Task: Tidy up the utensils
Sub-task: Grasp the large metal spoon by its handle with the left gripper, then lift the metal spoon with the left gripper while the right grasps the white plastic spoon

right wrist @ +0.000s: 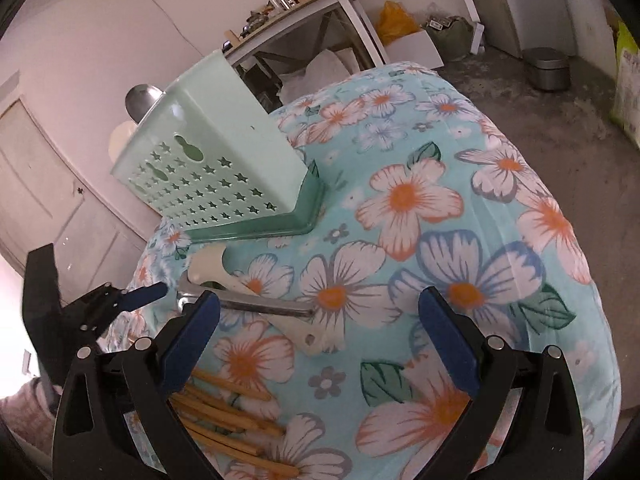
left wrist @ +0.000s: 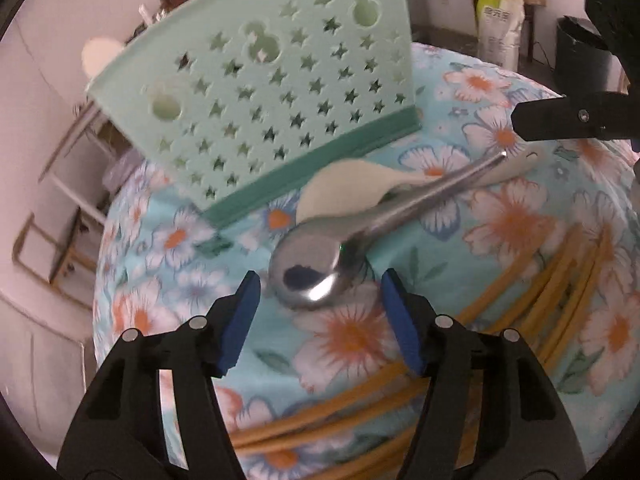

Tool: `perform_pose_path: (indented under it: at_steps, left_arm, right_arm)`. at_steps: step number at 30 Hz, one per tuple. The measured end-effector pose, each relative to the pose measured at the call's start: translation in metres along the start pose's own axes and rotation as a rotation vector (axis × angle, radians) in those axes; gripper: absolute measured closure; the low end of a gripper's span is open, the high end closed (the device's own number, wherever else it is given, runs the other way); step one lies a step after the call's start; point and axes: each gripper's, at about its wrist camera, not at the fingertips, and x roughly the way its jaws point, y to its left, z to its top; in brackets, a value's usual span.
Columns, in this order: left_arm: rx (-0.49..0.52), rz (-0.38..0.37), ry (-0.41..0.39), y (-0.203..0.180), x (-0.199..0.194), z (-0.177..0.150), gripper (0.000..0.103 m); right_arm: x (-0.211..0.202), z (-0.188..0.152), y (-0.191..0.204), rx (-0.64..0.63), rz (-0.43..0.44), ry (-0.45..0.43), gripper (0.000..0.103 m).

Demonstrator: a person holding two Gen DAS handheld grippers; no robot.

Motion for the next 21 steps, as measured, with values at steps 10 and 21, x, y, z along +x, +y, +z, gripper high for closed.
perform_pose_path:
  at_steps: [10, 21]
  left_arm:
    - [0.091, 0.078, -0.06, 0.0, -0.016, 0.009, 0.096]
    - [0.113, 0.101, 0.023, 0.023, -0.04, -0.029, 0.1]
  right_arm:
    - [0.0, 0.0, -0.005, 0.021, 0.027, -0.002, 0.006]
    - [0.0, 0.0, -0.006, 0.022, 0.027, -0.001, 0.006]
